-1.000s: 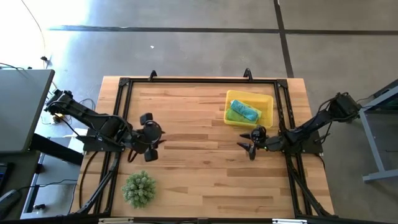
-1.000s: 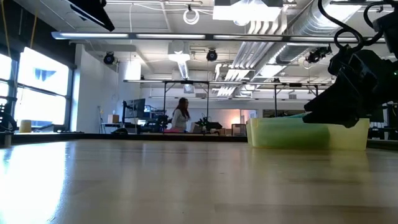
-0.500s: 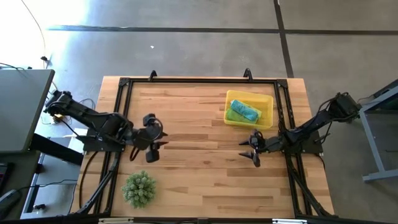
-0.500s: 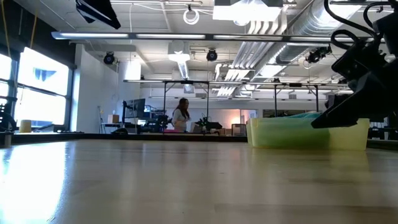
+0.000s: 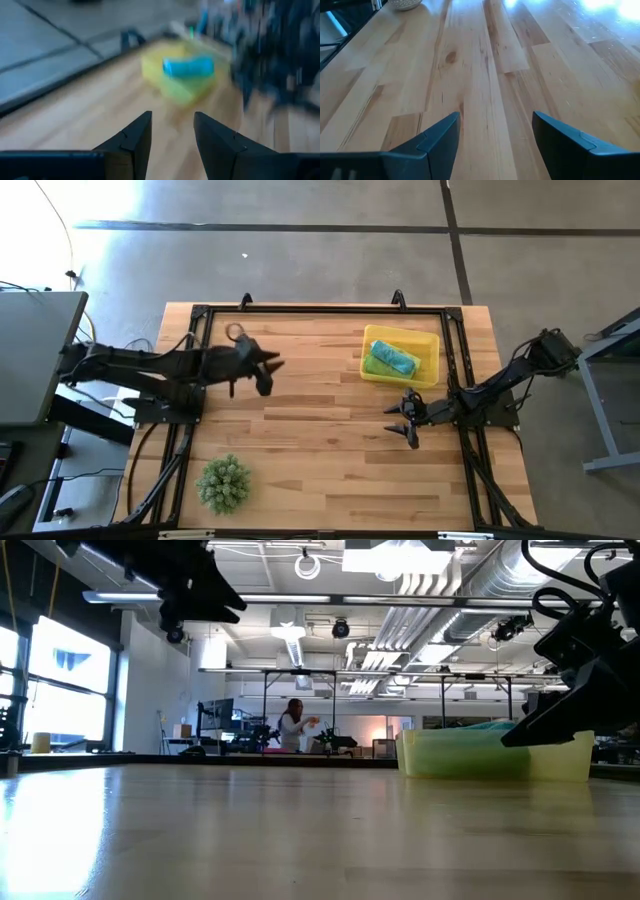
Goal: Roll microfiber towels into tight, uniform cylinder then place into a basket
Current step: Return to Home Position
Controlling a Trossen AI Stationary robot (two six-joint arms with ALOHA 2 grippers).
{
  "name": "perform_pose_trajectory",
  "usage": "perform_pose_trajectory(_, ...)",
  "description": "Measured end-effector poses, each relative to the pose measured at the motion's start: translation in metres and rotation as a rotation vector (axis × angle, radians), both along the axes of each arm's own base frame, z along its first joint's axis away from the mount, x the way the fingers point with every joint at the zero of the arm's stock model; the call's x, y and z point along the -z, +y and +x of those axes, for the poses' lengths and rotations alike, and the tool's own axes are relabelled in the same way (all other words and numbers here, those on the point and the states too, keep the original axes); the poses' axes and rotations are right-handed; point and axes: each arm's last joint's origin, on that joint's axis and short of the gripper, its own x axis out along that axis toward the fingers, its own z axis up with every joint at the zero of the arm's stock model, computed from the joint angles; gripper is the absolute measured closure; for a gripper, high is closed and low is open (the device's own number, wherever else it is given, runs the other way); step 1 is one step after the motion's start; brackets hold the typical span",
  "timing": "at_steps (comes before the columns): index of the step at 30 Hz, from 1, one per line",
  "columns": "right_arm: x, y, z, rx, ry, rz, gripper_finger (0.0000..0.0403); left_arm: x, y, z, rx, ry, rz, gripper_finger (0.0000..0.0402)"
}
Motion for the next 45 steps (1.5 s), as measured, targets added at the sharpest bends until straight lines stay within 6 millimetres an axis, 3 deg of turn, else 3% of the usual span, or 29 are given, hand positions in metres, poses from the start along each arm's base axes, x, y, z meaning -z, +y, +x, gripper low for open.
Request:
perform_pose_trajectory(7,0.001,0.0,-0.001,0.0,0.011,-0.005,0.0165,0.022,0.021,-0.032,-0.138,-0.261,0.051,0.0267)
perform_pose_trajectory(18,0.001,0.0,-0.001,0.0,0.014,-0.006,0.0165,0.079,0.032,-0.079,-0.304,-0.278,0.079,0.0267)
perform_pose_trajectory(25,0.002,-0.001,-0.001,0.0,0.021,-0.009,0.0165,0.109,0.033,-0.098,-0.376,-0.261,0.085,0.0267)
perform_pose_trajectory(45,-0.032,-0.009,-0.021,0.0,-0.126,0.055,0.0165,0.109,0.033,-0.102,-0.394,-0.265,0.089,0.0267)
